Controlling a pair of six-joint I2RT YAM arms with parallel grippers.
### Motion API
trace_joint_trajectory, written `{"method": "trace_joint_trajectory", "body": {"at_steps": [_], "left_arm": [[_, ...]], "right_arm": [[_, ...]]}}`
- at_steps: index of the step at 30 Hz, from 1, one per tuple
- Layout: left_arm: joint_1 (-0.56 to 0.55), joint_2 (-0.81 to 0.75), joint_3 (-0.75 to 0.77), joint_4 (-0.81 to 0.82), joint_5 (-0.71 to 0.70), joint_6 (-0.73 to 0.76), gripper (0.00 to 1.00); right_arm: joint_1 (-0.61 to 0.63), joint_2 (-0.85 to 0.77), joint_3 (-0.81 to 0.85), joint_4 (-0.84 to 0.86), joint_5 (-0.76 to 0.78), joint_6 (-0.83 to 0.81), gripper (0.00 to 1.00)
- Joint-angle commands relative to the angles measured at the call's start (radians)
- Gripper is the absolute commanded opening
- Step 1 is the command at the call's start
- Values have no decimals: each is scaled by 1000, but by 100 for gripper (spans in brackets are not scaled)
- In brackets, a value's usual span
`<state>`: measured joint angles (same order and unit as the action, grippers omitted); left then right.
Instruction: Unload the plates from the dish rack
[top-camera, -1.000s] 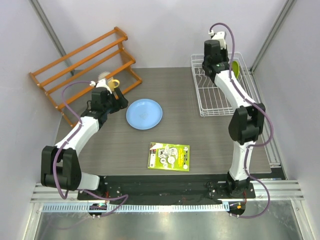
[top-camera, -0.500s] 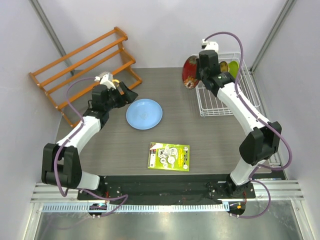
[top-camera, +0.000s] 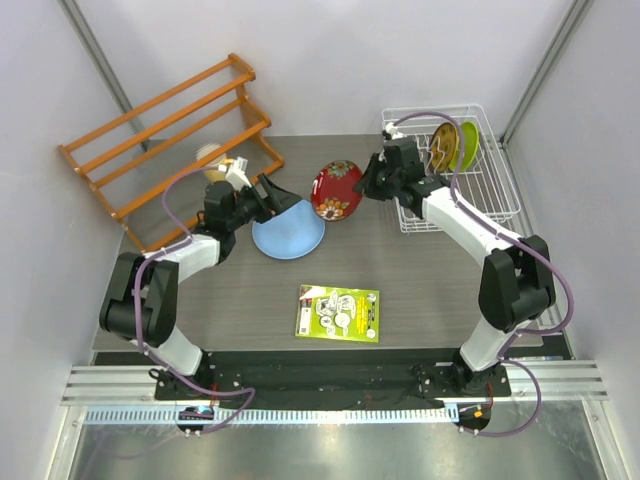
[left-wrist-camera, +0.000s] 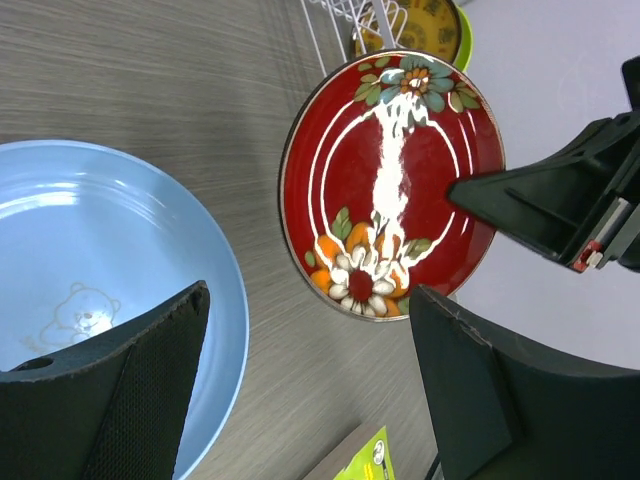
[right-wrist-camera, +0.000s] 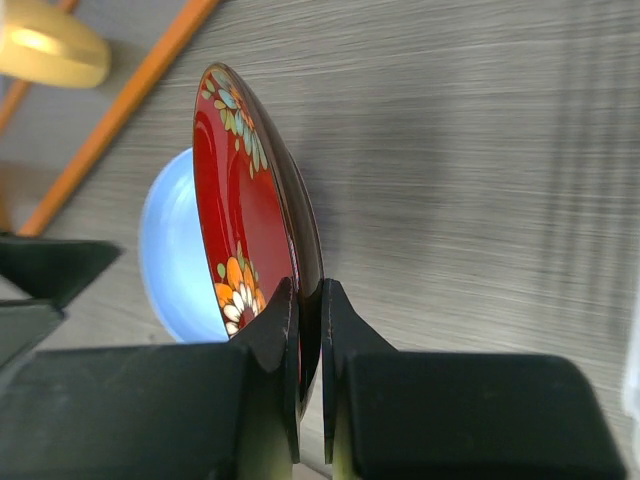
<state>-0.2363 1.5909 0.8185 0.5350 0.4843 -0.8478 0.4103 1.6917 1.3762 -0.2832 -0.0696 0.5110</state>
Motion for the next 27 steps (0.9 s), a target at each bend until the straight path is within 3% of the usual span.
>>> {"method": "trace_joint_trajectory", "body": {"at_steps": [1,12,15,16,25,27], "left_arm": [[-3,44,-22,215,59,-98,81],[-17,135,-39,350,51,-160,78],[-15,149,-42,355,43,-162,65],[-15,152,-44,355,43,-162,52],[-15,167,-59,365,34,-160,9],[-15,167,-62,365,31,-160,0]], "right_arm": [[28,-90,-34,222,-116,121,1],[59,-110,-153,384,-188,231,1],[64,-115,-160,391,-183,233,1],[61,-113,-158,391,-183,231,1],[62,-102,-146,398,-203,233,1],[62,-101,-144,398,-200,231,11]]}}
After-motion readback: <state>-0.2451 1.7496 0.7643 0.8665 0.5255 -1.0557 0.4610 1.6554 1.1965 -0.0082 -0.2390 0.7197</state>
